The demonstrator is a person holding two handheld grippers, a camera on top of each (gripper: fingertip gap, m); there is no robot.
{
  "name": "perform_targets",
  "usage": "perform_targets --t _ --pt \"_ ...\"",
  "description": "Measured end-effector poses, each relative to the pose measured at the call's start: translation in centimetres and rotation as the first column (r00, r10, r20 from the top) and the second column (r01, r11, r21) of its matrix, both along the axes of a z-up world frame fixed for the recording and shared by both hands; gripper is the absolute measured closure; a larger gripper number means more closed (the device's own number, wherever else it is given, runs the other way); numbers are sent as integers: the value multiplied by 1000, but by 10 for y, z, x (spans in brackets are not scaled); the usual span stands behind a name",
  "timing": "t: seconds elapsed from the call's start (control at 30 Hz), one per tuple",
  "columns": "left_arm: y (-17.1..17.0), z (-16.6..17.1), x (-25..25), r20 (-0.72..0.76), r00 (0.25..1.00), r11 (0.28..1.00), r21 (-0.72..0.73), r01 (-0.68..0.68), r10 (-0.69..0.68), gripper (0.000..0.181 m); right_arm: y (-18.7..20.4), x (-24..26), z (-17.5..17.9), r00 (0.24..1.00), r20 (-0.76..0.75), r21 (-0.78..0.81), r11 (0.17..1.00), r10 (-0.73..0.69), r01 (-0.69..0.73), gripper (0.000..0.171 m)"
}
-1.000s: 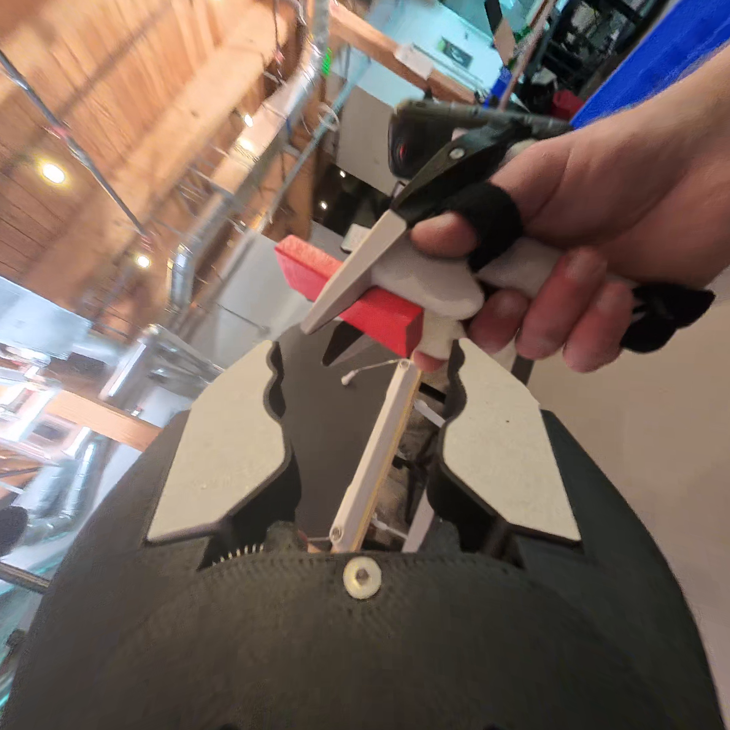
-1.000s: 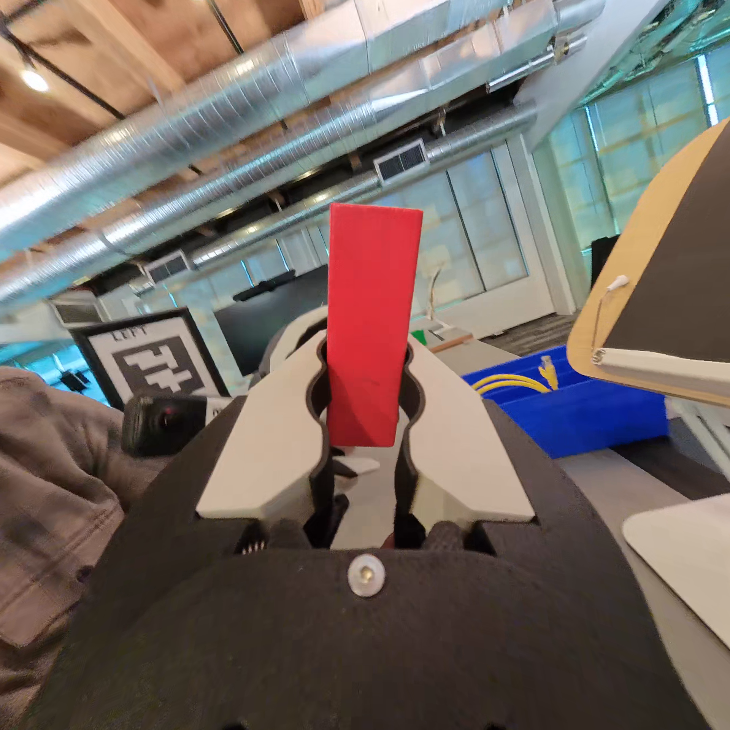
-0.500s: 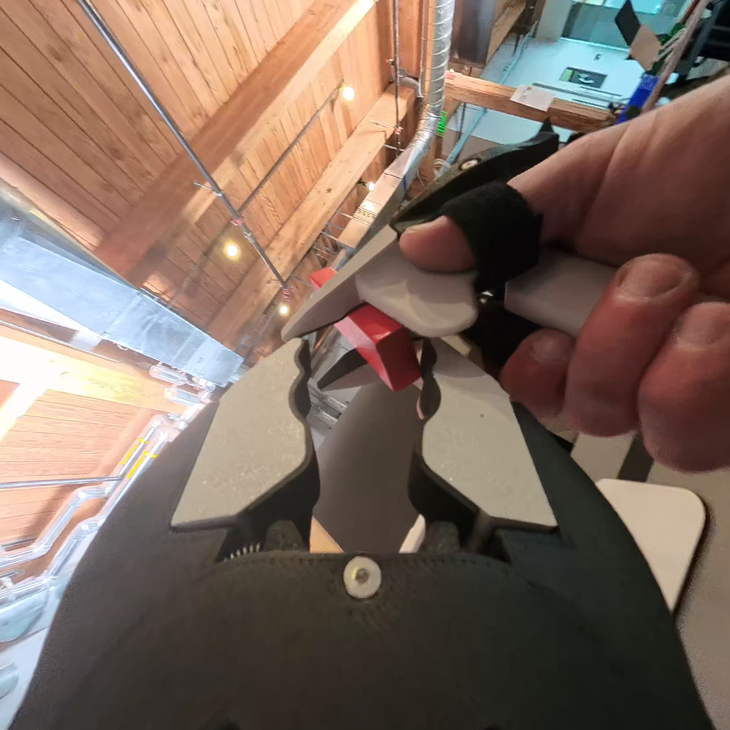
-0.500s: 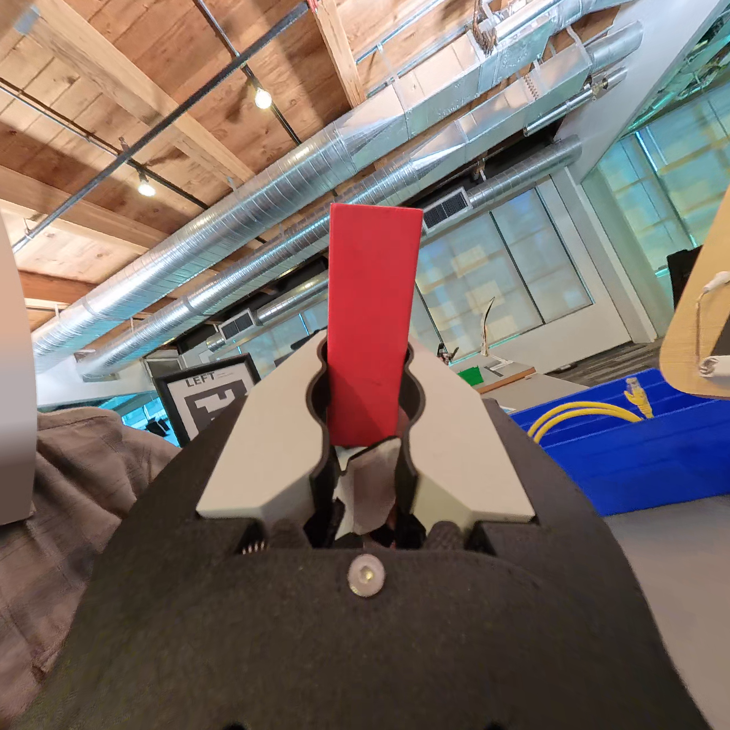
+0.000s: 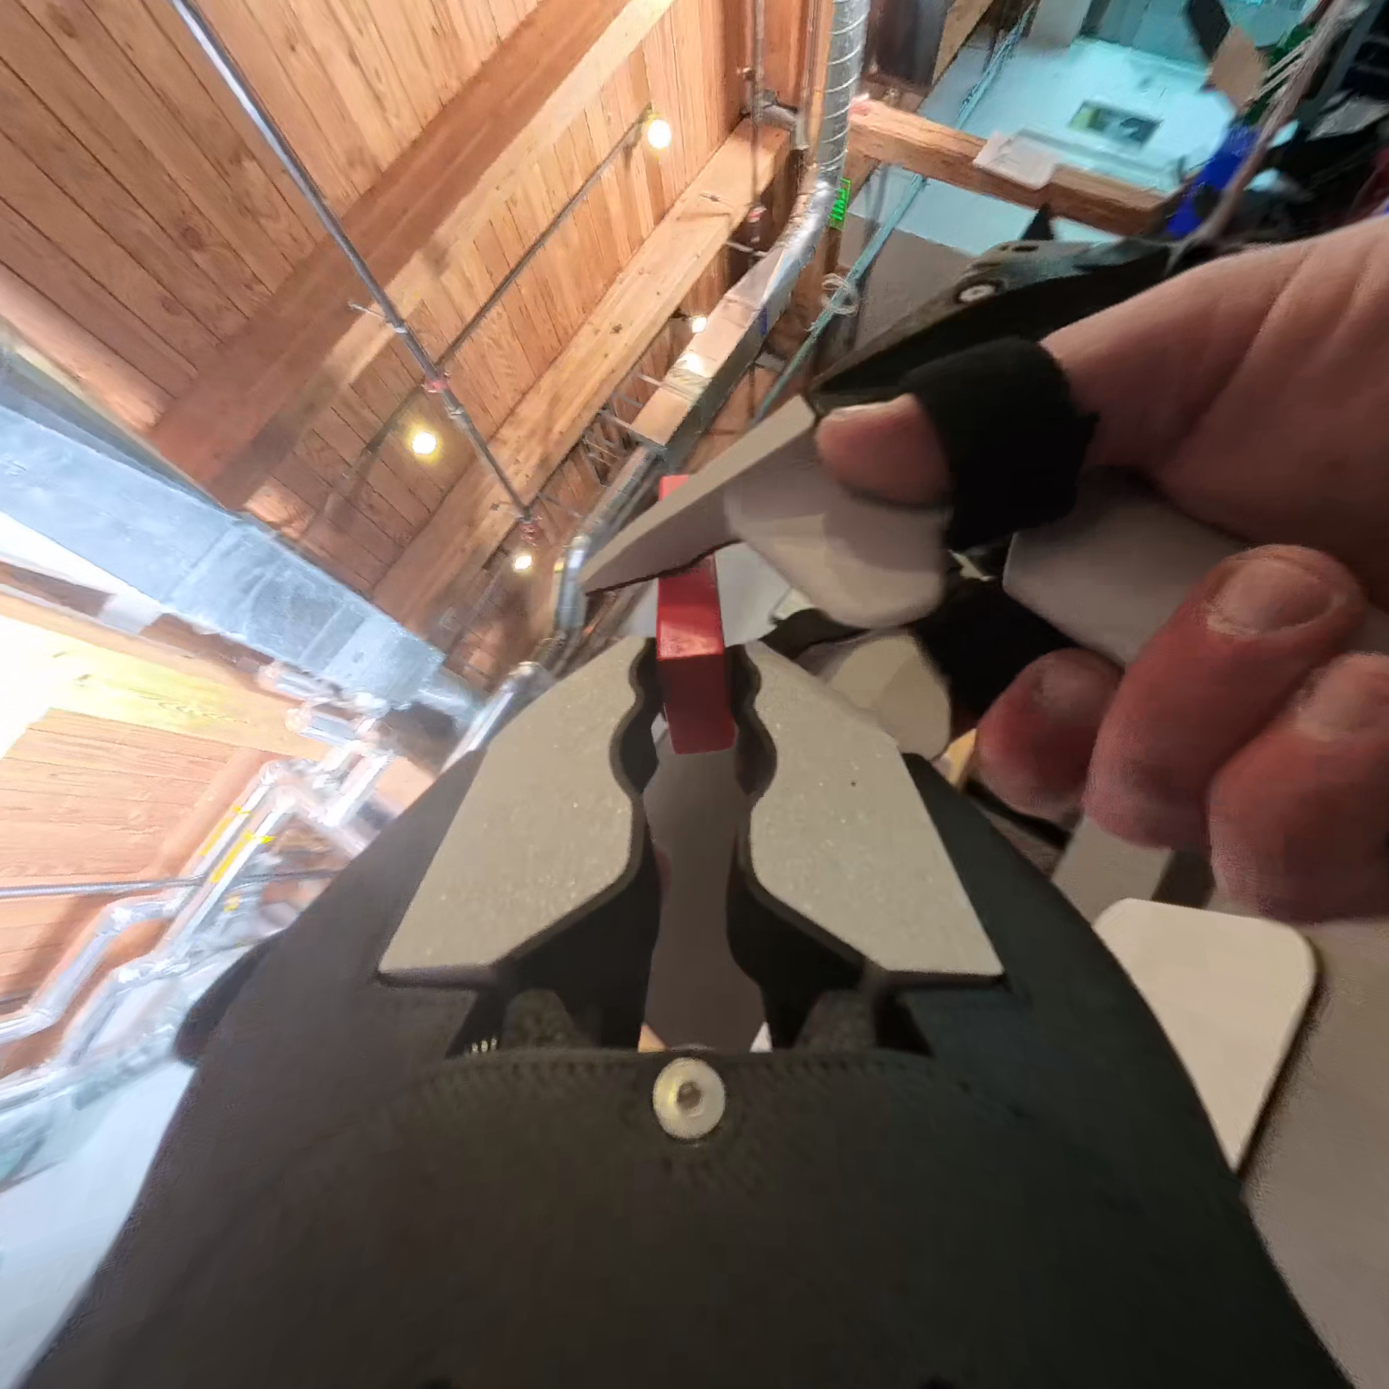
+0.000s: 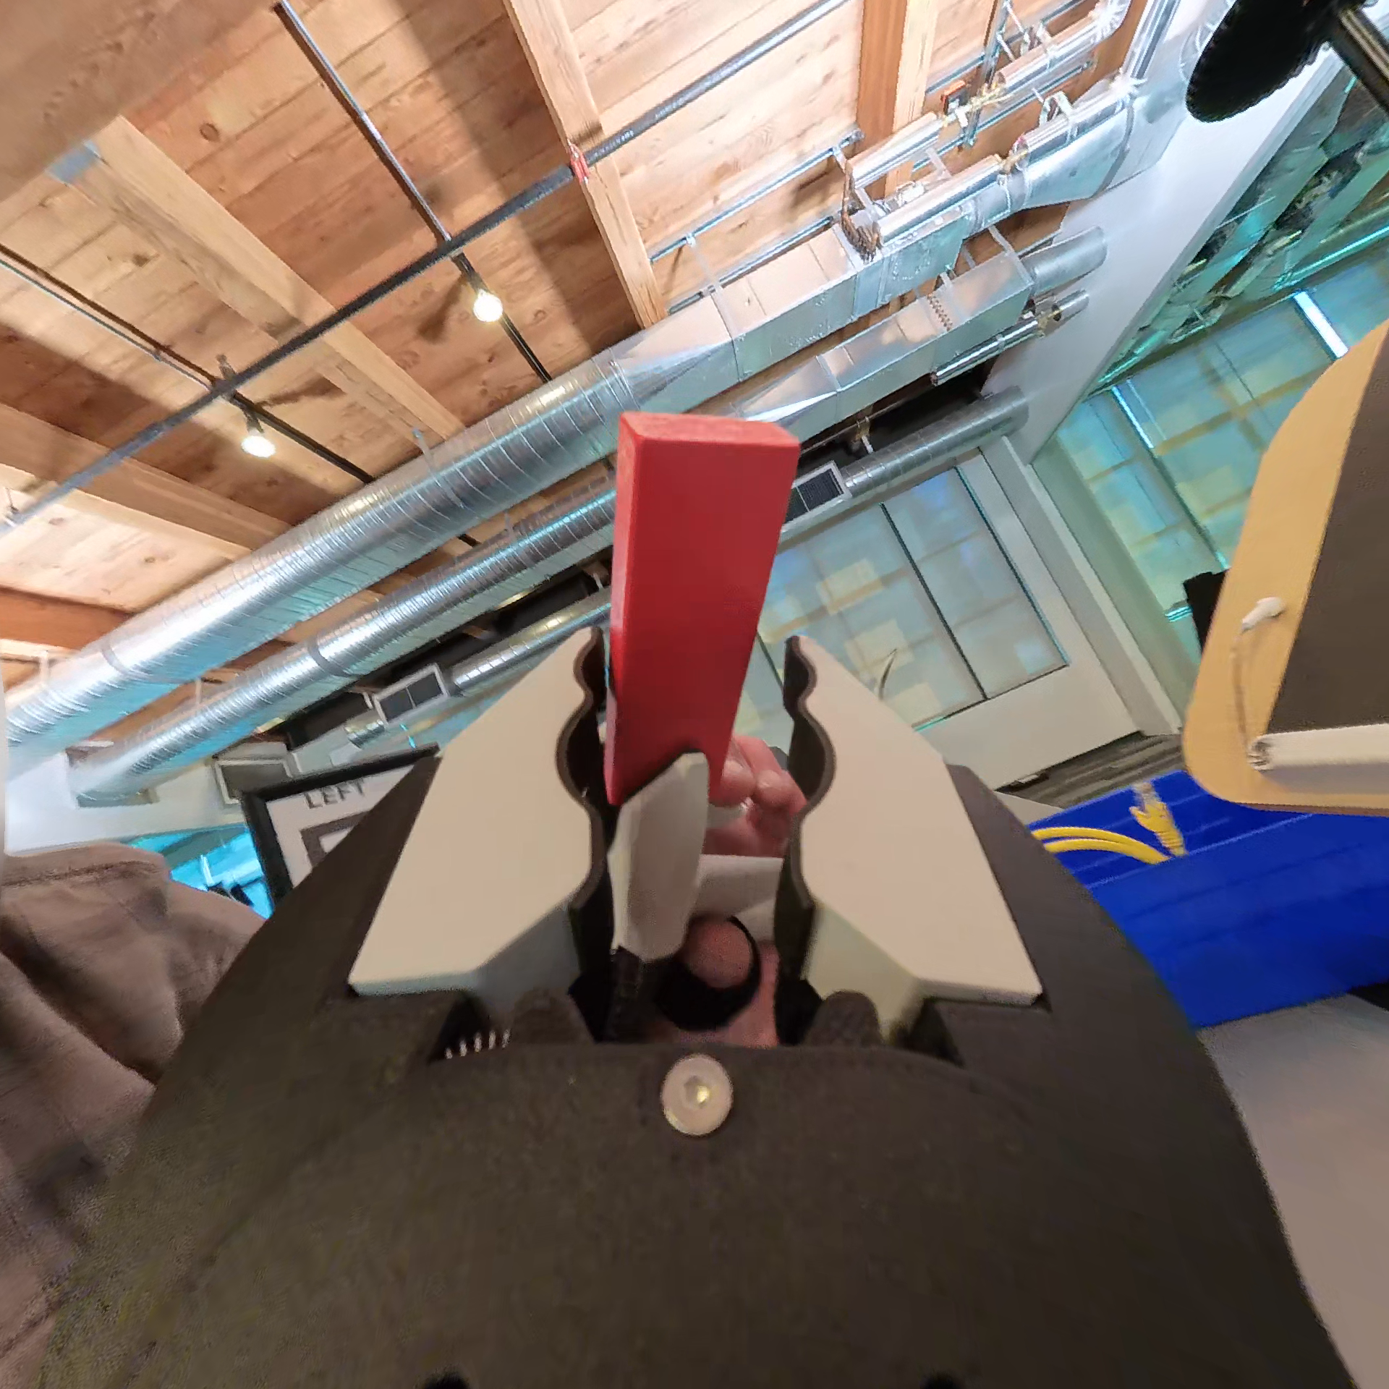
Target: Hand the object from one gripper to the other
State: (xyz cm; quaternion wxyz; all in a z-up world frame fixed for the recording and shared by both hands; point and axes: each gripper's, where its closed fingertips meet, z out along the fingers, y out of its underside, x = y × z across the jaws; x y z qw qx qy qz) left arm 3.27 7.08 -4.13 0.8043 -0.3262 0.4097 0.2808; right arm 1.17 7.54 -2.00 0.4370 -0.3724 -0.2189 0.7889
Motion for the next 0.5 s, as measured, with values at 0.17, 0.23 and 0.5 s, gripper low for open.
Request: perform_targets --t 0.17,0.23,0.5 --pt "1 1 -14 -99 990 979 -187 78 -97 164 15 8 -10 990 131 137 990 -58 39 118" --pt "-2 -6 -19 -194 971 961 -262 90 -143 164 14 12 -14 982 187 189 982 -36 0 124" --pt "-28 -11 -18 -387 872 899 -420 124 -301 164 -12 20 -26 931 352 294 932 100 -211 122"
